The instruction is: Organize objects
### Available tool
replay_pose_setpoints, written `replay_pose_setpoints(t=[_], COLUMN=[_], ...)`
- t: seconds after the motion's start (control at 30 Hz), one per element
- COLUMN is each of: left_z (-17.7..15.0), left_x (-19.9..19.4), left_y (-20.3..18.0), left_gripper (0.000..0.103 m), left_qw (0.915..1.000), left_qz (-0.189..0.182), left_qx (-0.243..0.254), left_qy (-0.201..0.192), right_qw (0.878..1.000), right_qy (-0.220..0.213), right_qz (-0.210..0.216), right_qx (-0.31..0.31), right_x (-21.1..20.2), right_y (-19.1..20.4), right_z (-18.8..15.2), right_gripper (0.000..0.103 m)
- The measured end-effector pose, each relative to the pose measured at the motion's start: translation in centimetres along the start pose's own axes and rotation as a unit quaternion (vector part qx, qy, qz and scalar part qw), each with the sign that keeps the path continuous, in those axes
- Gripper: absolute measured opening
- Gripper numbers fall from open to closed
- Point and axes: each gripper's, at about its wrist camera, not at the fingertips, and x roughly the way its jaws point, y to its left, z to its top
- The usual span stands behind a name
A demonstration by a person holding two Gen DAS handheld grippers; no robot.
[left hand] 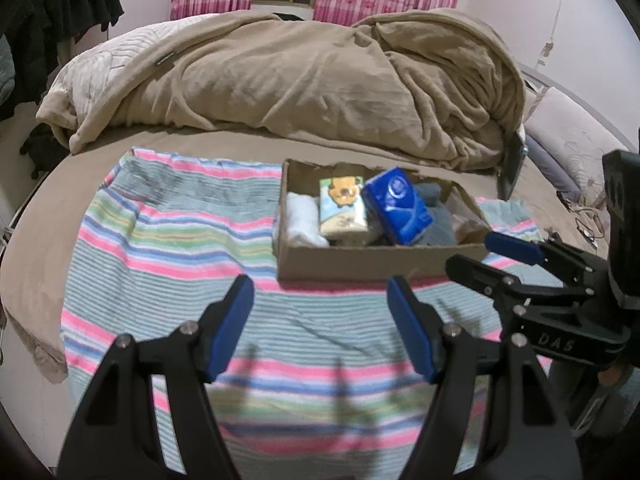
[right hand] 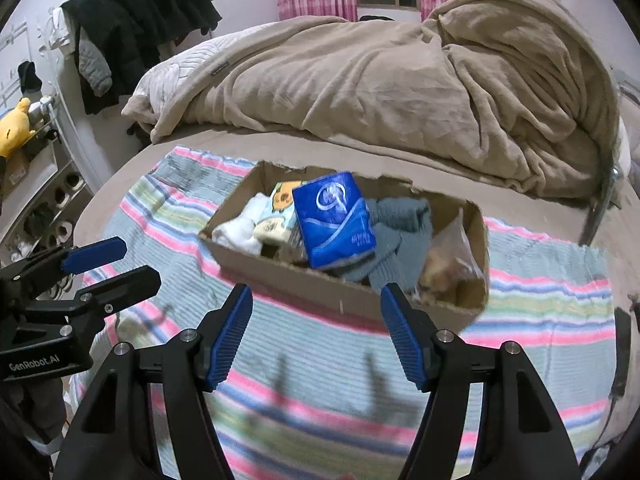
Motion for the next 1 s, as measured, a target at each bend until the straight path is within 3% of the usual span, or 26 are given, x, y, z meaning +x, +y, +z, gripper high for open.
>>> replay_pose_setpoints(t=[1.0], left_z=[-6.5], left_x=[-5.4], left_y=[-3.4], left_gripper=[0.071], left_qw=[0.9998], left_qz=[-0.003], left_qx=[0.019], left_qy=[0.009], right_qw=[0.999], right_qy=[-0.012], right_qz=[-0.007], right_qx=[0.032], right_x=[-7.6], right_y=[1.1], right_z=[-7.1], right_gripper=[0.07])
